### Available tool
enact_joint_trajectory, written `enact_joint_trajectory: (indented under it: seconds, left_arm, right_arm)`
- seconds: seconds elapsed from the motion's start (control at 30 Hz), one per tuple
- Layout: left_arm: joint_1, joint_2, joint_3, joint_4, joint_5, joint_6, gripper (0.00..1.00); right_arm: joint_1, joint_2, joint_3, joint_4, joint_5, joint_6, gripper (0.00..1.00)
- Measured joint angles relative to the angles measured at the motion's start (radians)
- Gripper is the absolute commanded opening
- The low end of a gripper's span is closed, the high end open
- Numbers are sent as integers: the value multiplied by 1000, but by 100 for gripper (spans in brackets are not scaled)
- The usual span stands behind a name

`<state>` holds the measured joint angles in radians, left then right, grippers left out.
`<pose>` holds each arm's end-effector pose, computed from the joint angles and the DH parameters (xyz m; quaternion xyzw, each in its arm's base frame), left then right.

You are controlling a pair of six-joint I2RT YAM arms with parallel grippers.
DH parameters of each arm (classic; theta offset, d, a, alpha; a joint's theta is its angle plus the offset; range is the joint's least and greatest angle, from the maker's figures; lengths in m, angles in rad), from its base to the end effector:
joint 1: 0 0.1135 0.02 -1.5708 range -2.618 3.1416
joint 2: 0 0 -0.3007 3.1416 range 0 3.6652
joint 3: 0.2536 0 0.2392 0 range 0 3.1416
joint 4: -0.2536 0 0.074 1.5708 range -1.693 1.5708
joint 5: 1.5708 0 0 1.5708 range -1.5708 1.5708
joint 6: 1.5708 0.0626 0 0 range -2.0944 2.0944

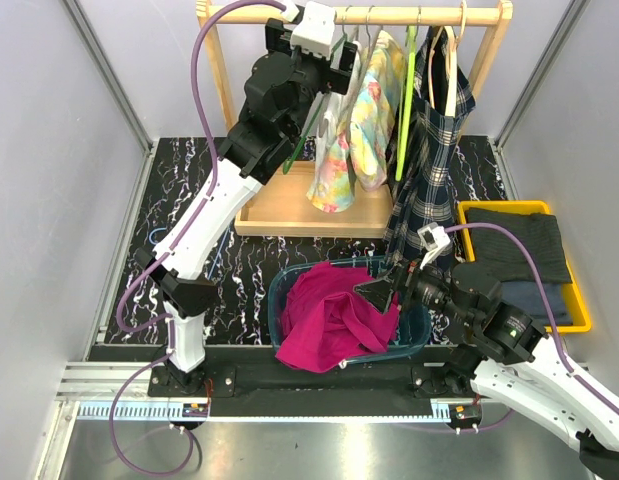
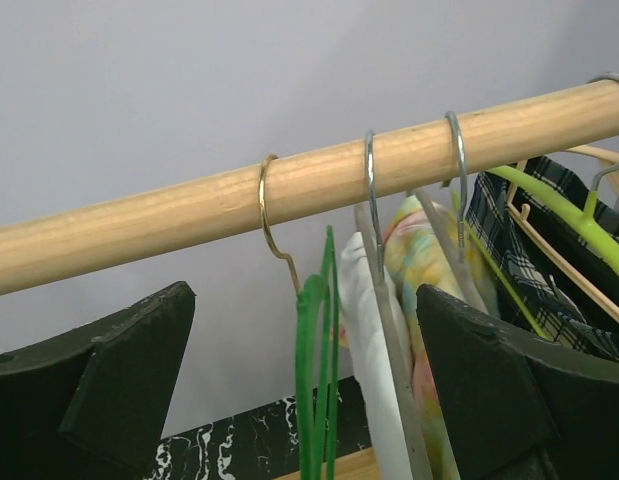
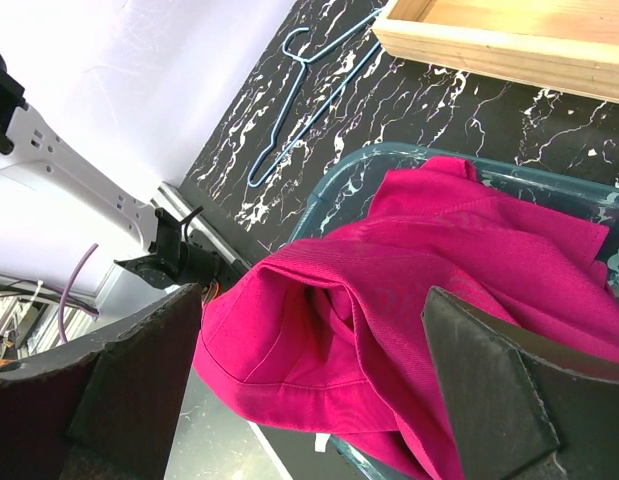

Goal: Remove the skirt from the hanger

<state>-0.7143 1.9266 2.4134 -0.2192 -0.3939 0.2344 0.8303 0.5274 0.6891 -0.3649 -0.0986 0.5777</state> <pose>0.3394 -0.2625 0.5916 0.1332 0.6001 -0.0700 0.7856 0.0714 0.0872 0.3338 -0.1284 0.7641 0.4375 0.4562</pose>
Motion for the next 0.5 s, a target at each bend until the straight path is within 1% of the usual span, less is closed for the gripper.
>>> enact_joint_trajectory:
  seconds: [0.23,0.5]
  left_arm:
    - [-15,0,0,-5,26,2,99]
    - [-60,0,-2,-4,43,31,99]
  right_arm:
    - [0,-2,0,0,0,4,100]
    - [0,-2,0,0,0,3,100]
